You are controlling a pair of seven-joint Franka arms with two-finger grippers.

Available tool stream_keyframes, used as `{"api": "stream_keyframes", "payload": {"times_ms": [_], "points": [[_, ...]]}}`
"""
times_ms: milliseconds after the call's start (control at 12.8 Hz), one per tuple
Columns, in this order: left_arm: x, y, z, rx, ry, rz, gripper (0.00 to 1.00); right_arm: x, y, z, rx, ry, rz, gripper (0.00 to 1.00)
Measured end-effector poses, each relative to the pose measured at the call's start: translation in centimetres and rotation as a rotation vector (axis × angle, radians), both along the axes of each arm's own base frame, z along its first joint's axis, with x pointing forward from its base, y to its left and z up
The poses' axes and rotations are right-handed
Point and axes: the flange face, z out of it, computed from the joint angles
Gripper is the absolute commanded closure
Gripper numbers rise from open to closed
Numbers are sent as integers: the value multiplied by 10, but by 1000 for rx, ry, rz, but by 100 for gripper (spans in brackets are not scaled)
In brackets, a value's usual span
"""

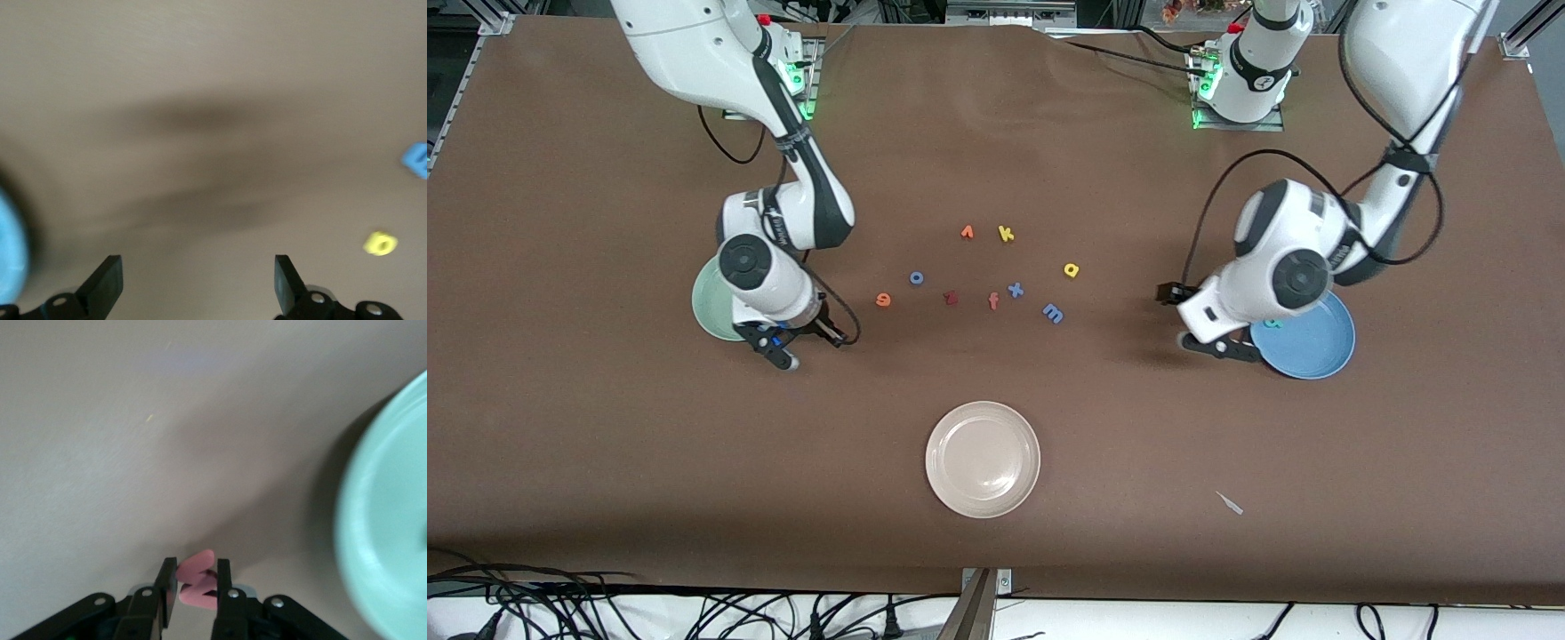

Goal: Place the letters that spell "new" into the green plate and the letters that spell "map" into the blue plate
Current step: 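Release the cyan letter onto the blue plate with the left gripper, then drop the pink letter with the right gripper while the left reaches yellow, then grasp the yellow letter with the left gripper while the right reaches orange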

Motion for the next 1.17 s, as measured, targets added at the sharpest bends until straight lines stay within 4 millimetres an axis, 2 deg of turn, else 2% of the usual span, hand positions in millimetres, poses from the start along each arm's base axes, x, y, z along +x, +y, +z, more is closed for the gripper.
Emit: {"api": "stream_keyframes", "payload": {"times_ms": [234,312,468,546,624,702,780,858,936,1170], "points": [[-30,-56,0,-20,-42,83,0,4,-79,53,-1,97,100,87],[-41,-75,-1,-15,-45,95,0,0,-110,58,4,107,135,87],[-67,-114,-5,-2,-71,109,0,-24,-170,39,5,116,193,87],[-84,-134,-10,4,-81,104,0,-41,-189,22,-2,103,205,86],[-100,-150,-16,20,-92,93,0,-56,-198,6,-13,93,207,84],[-114,-163,-22,40,-105,81,0,-69,-200,-8,-22,87,208,67],[-124,-173,-29,59,-123,65,0,-78,-199,-15,-27,86,211,37],[-130,-178,-38,74,-137,47,0,-81,-197,-18,-28,86,215,27],[-133,-179,-47,86,-143,28,0,-81,-196,-18,-29,84,216,21],[-131,-179,-66,90,-147,-6,0,-75,-190,-8,-16,72,218,20]]}}
